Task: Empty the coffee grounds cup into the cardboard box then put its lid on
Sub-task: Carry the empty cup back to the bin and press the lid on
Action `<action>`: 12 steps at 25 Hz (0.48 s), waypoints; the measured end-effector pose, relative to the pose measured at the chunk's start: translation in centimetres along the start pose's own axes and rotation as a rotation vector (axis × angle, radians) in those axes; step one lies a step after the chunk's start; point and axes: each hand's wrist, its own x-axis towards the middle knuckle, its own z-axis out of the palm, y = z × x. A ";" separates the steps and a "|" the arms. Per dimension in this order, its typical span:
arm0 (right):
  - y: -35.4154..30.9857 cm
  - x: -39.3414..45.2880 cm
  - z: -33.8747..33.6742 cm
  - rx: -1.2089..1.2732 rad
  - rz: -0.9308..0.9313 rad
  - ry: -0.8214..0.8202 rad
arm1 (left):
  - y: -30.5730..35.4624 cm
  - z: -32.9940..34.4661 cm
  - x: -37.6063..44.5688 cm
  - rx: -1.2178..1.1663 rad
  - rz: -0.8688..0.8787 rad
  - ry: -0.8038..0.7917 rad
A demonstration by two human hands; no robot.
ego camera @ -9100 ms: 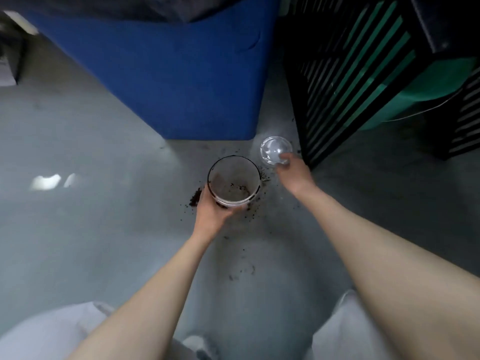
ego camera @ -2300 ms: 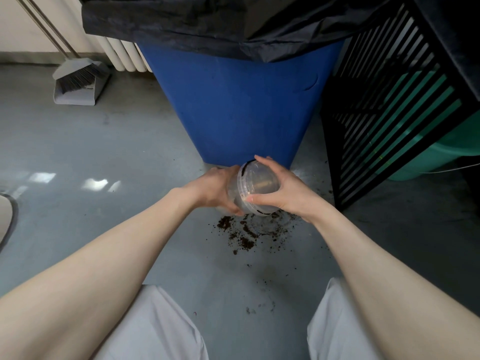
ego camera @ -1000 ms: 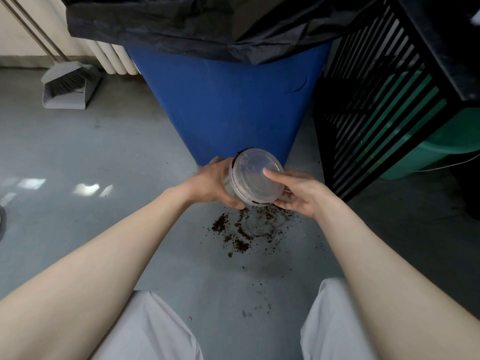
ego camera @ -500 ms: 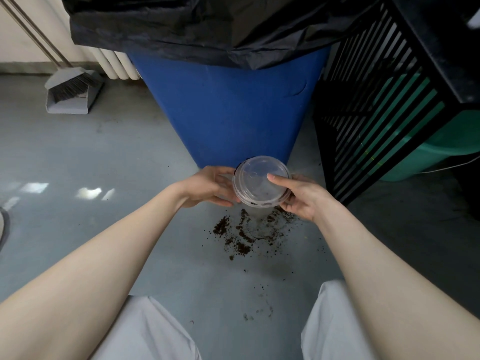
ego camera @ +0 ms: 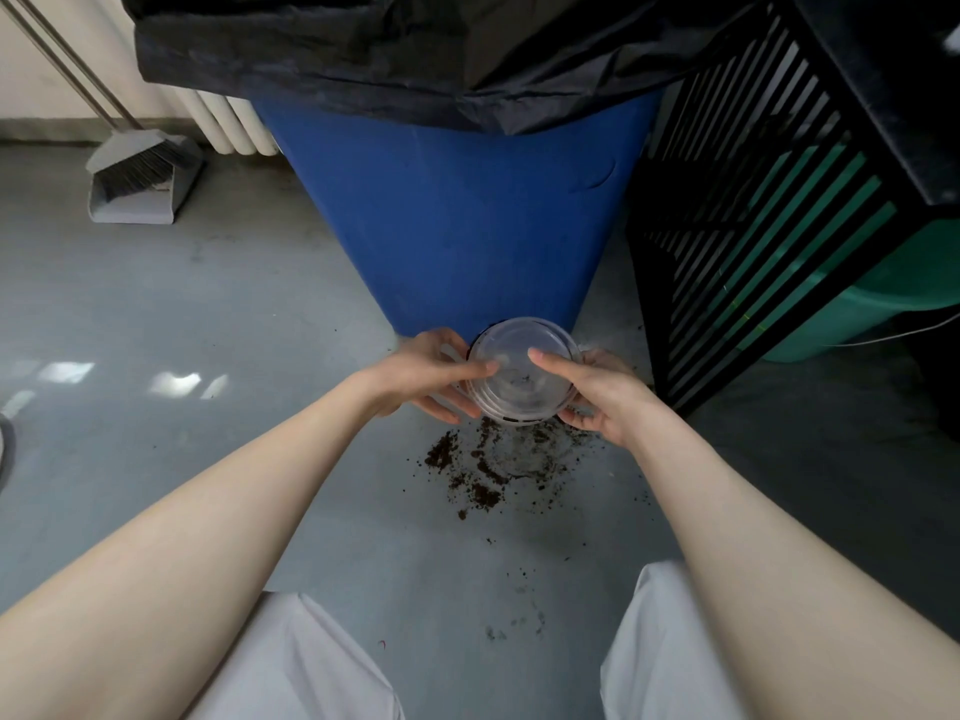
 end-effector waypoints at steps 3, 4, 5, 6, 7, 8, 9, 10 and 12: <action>-0.2 0.1 0.0 0.034 0.031 0.003 | -0.1 -0.3 -0.1 -0.025 -0.017 -0.012; -0.2 0.2 0.0 0.052 0.040 0.008 | -0.2 -0.4 -0.1 -0.029 -0.019 -0.015; -0.2 0.3 0.0 0.067 0.044 0.011 | -0.2 -0.5 -0.2 -0.030 -0.020 -0.017; -0.1 0.4 0.0 0.077 0.047 0.012 | -0.3 -0.5 -0.2 -0.033 -0.021 -0.016; 0.0 0.5 -0.1 0.085 0.049 0.013 | -0.3 -0.6 -0.2 -0.038 -0.021 -0.014; 0.0 0.6 -0.1 0.089 0.050 0.016 | -0.3 -0.7 -0.2 -0.044 -0.020 -0.013; 0.0 0.7 -0.1 0.091 0.050 0.018 | -0.3 -0.8 -0.2 -0.049 -0.018 -0.013; 0.1 0.8 -0.2 0.090 0.048 0.020 | -0.3 -0.8 -0.2 -0.051 -0.016 -0.015; 0.1 1.0 -0.2 0.082 0.042 0.022 | -0.3 -0.8 -0.3 -0.048 -0.016 -0.021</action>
